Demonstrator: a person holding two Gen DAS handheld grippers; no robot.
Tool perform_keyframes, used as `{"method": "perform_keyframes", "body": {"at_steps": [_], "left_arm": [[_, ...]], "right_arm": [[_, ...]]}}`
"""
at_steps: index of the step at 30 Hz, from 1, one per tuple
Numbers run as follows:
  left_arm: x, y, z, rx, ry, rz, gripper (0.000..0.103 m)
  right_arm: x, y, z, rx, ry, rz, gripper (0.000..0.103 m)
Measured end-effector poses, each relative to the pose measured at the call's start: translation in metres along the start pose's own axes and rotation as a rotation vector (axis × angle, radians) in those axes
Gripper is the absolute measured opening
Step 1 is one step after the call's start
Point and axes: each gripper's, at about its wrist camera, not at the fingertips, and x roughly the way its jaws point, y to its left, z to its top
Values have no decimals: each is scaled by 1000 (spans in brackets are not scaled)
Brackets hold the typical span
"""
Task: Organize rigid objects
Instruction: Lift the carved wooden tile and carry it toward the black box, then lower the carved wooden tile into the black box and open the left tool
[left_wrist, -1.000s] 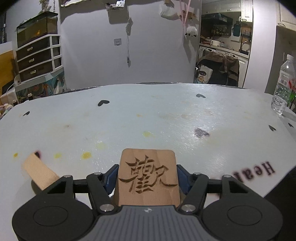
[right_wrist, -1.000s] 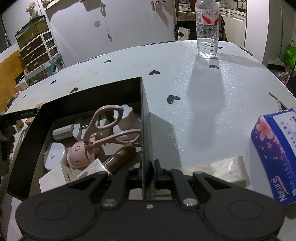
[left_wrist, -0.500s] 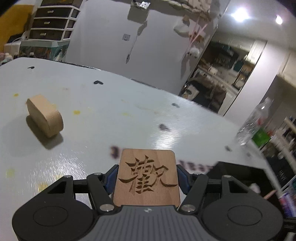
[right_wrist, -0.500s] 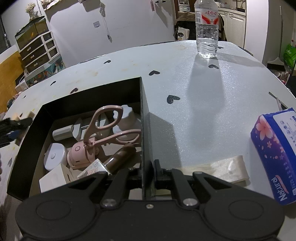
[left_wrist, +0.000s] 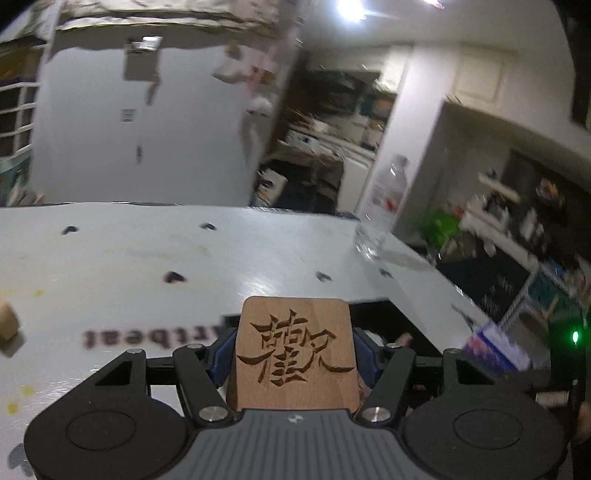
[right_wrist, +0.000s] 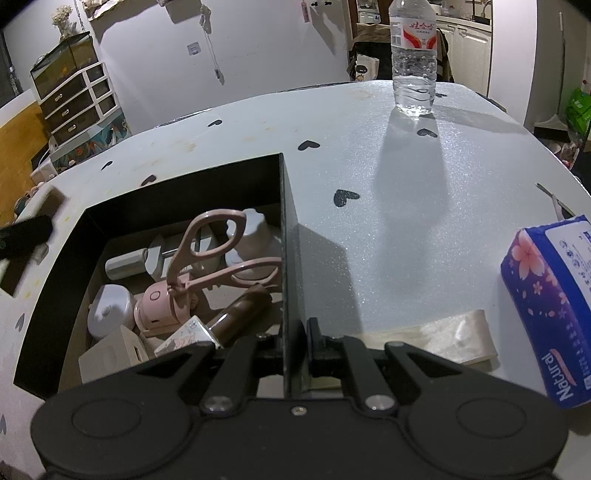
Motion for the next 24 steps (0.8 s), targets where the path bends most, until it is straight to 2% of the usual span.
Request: {"method": "perform_keyframes", "body": {"at_steps": [4, 12, 18, 19, 20, 21, 22, 24], "left_arm": [[21, -19, -3, 96, 31, 39, 64], [54, -27, -14, 192, 128, 34, 65], [59, -32, -18, 237, 135, 46, 66], [59, -33, -18, 241, 135, 48, 67], [58, -33, -17, 242, 133, 48, 72], [57, -33, -17, 240, 132, 43, 82], [56, -33, -17, 236, 138, 34, 86], [52, -32, -17, 220, 137, 6, 90]], "right_arm": [[0, 0, 0, 0, -1, 3, 8], [0, -1, 0, 0, -1, 3, 8], [0, -1, 0, 0, -1, 2, 8], [0, -1, 0, 0, -1, 2, 8], [0, -1, 0, 0, -1, 2, 8], [0, -1, 0, 1, -2, 2, 8], [0, -1, 0, 2, -2, 2, 8], [0, -1, 0, 3, -3, 2, 8]]}}
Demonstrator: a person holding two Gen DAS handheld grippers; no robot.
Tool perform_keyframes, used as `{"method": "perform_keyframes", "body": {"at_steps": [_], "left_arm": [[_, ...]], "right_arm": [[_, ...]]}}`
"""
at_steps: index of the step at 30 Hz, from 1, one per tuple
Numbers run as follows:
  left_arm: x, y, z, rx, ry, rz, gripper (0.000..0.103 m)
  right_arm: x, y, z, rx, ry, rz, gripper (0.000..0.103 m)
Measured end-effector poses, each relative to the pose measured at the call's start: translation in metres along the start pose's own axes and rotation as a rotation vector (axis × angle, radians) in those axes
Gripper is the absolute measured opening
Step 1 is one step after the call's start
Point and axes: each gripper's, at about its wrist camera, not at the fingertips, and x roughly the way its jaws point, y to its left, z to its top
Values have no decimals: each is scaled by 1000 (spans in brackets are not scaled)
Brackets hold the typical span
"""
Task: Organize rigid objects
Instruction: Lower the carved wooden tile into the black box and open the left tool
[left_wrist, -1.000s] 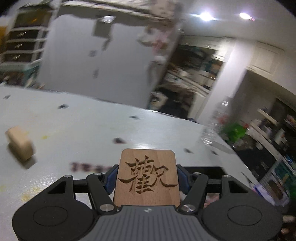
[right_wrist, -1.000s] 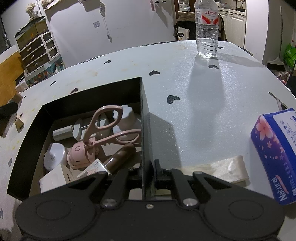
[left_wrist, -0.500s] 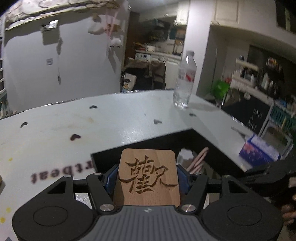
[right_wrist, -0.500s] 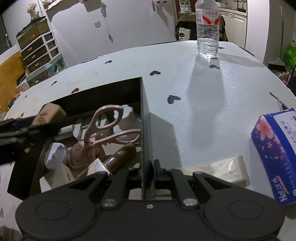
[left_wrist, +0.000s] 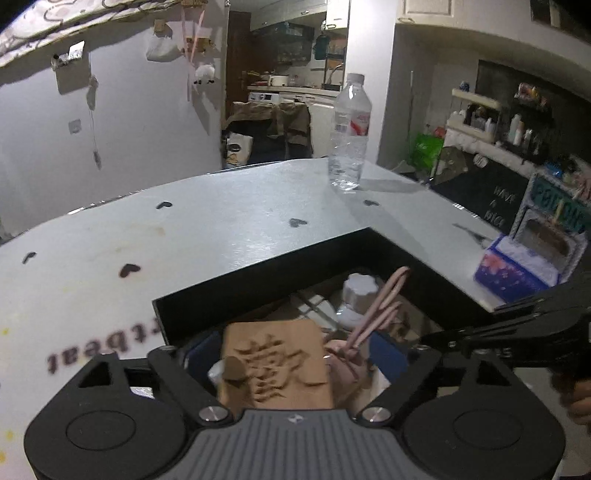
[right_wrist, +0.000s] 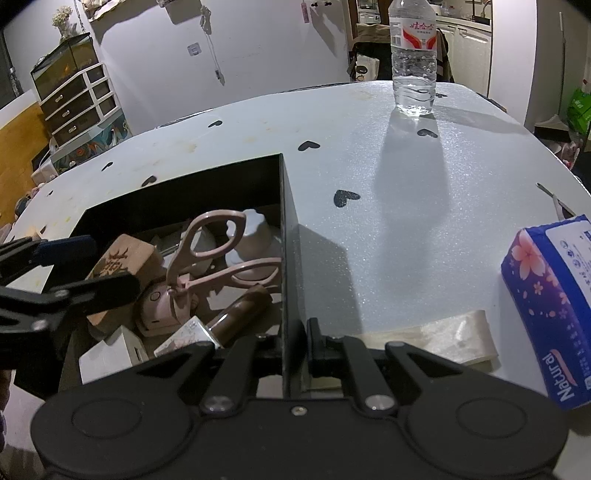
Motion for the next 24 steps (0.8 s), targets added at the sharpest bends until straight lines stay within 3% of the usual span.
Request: {"method": "perform_keyframes", "body": {"at_steps": [4, 10, 24], "left_arm": [[-7, 1, -1, -13, 9, -20, 90], [-21, -3, 0, -17, 5, -55, 103], [-45, -16, -8, -3, -7, -77, 103]], "right_arm": [[0, 0, 0, 0, 0, -1, 8], [0, 0, 0, 1, 0, -1, 8], [0, 0, 0, 1, 0, -1, 8]]}}
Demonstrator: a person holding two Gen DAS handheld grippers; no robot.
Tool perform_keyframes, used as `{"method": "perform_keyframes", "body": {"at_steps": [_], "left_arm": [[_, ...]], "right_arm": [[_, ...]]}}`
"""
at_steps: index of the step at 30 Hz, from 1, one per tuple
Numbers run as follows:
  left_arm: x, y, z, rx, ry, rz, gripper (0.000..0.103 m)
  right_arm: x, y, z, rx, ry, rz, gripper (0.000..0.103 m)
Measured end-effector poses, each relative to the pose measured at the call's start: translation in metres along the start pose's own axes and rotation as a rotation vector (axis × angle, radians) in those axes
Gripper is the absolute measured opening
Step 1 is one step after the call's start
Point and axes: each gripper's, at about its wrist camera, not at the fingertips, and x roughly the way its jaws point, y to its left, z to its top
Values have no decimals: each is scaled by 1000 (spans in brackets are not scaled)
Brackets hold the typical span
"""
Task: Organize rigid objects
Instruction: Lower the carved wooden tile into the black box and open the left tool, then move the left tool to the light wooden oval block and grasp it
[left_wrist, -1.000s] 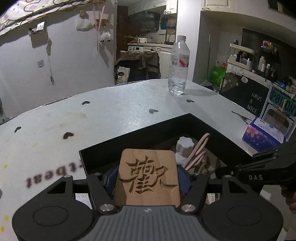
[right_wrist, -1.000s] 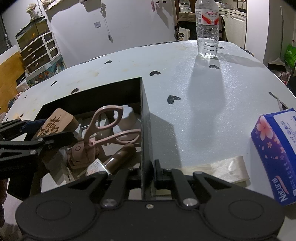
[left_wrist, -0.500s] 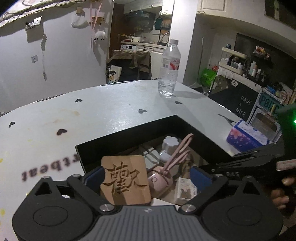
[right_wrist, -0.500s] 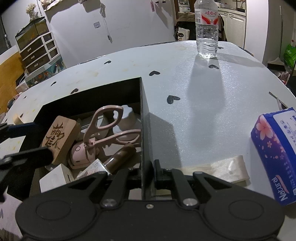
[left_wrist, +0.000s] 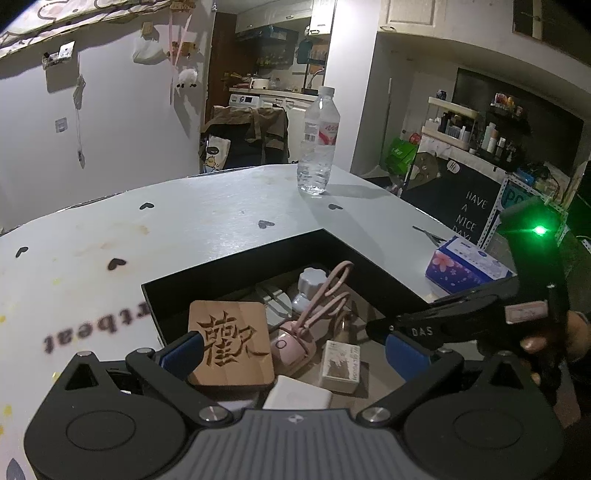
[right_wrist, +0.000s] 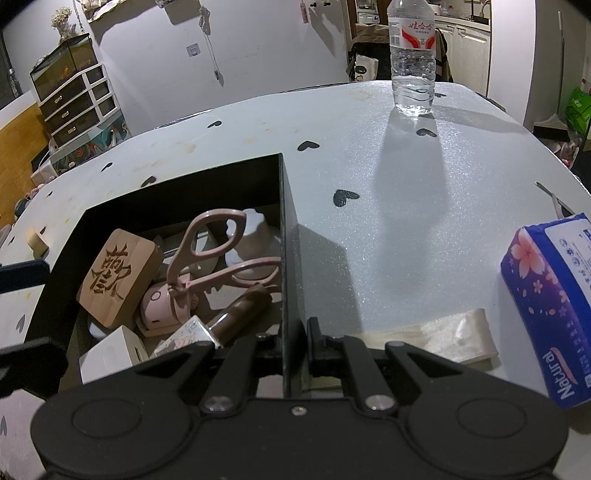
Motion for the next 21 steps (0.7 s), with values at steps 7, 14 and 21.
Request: {"method": "perform_keyframes", "body": {"at_steps": [7, 14, 21], "left_arm": [[-15, 7, -6, -19, -30, 21, 103], [-36, 35, -15, -60, -59, 102, 103], [-58, 83, -25, -101, -98, 233, 103]], "right_arm": [[0, 0, 0, 0, 0, 0, 8], [0, 0, 0, 0, 0, -1, 8], [-1, 1, -1, -4, -1, 0, 8]]}}
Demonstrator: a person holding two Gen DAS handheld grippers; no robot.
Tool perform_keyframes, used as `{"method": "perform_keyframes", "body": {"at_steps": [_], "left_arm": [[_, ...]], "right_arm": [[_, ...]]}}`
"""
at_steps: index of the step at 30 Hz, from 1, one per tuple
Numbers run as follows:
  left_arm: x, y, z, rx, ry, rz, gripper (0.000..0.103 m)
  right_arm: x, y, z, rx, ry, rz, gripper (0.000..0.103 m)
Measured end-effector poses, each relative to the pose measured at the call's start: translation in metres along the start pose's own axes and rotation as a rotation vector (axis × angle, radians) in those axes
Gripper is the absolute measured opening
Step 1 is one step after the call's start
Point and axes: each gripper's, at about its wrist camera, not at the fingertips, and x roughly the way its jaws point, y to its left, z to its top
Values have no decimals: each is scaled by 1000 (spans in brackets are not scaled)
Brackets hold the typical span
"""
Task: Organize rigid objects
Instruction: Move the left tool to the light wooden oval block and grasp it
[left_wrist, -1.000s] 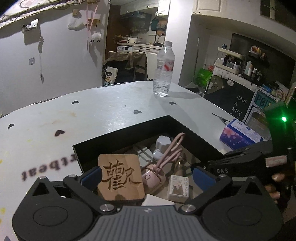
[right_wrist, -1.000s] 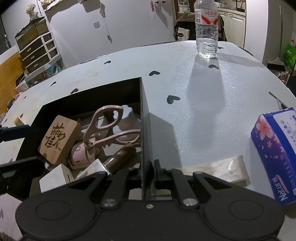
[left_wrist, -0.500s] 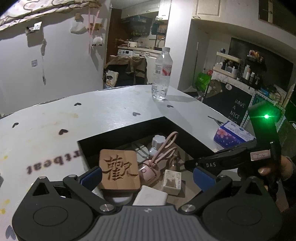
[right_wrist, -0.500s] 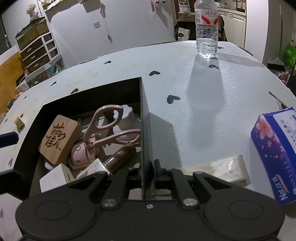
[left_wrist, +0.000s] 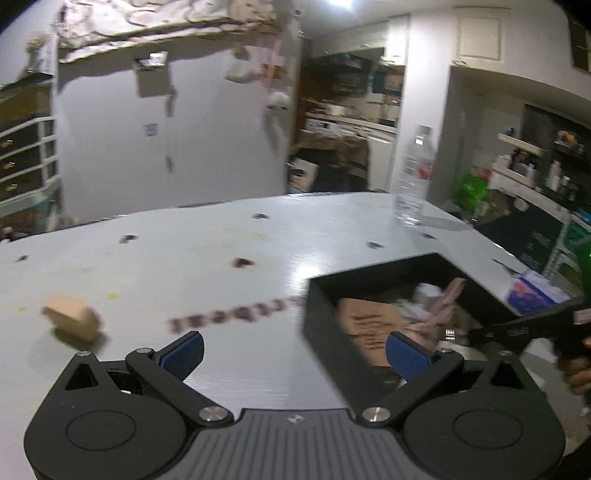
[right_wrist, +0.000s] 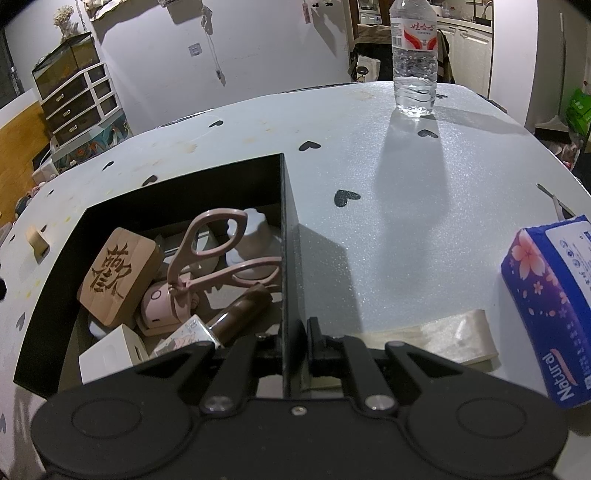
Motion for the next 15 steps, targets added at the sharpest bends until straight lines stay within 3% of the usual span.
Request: {"method": "perform_keyframes", "body": {"at_steps": [5, 11, 15], "left_arm": [[2, 49, -4, 34, -38, 39, 103], [28, 109, -5, 70, 17, 103, 103], [44, 147, 0, 33, 7, 136, 103]], "right_arm": [[-1, 1, 0, -1, -1, 1, 8], [-1, 2, 0, 1, 0, -5, 8], [1, 4, 2, 1, -1, -14, 8]]}}
